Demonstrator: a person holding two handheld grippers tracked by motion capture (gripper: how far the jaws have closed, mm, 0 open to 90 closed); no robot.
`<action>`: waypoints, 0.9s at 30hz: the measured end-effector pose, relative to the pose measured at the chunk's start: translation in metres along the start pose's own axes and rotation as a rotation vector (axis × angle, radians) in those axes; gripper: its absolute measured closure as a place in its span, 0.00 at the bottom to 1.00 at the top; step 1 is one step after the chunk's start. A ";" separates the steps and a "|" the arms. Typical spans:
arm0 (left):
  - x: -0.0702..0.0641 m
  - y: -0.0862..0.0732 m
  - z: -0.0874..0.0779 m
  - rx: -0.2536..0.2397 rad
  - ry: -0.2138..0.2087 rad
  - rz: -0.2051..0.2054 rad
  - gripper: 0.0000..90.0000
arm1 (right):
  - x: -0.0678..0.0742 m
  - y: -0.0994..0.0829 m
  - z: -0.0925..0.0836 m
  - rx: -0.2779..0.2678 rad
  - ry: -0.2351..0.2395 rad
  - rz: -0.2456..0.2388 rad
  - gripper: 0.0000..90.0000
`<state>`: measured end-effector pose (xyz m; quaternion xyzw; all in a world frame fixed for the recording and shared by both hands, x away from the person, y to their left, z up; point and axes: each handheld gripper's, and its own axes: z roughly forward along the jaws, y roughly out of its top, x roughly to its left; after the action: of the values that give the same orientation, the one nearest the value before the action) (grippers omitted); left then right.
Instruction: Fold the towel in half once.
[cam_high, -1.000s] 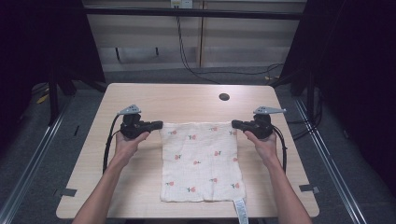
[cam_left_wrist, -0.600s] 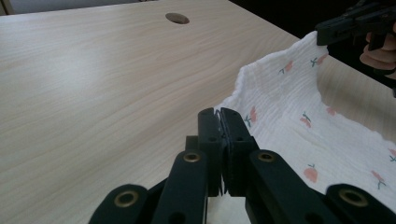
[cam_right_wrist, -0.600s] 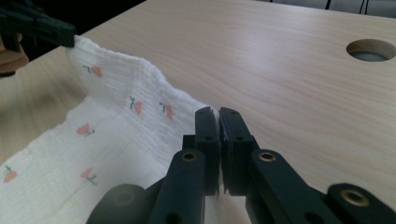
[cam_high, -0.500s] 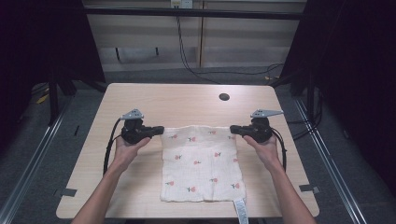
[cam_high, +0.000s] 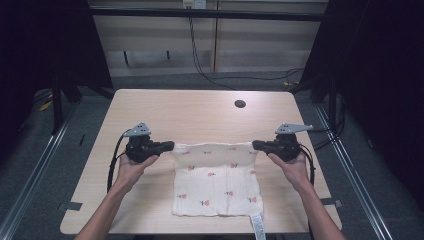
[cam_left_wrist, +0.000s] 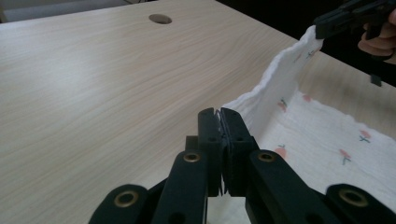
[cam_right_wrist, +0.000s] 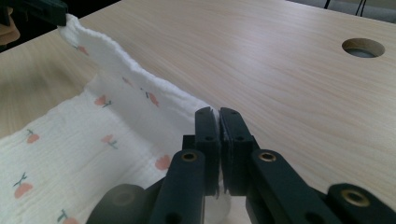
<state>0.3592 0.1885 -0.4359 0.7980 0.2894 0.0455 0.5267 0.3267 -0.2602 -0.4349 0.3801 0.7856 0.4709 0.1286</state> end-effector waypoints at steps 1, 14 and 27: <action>0.000 0.000 0.000 0.000 0.000 0.000 0.98 | 0.000 0.000 0.000 0.000 0.000 0.000 0.96; -0.022 -0.004 -0.021 0.010 -0.028 0.057 0.98 | 0.020 -0.012 -0.018 -0.005 0.016 -0.029 0.96; -0.043 -0.025 -0.027 0.075 -0.060 0.072 0.98 | 0.045 -0.030 -0.037 0.014 0.026 -0.060 0.96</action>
<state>0.3025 0.1956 -0.4359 0.8282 0.2459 0.0294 0.5028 0.2608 -0.2595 -0.4331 0.3513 0.8014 0.4664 0.1298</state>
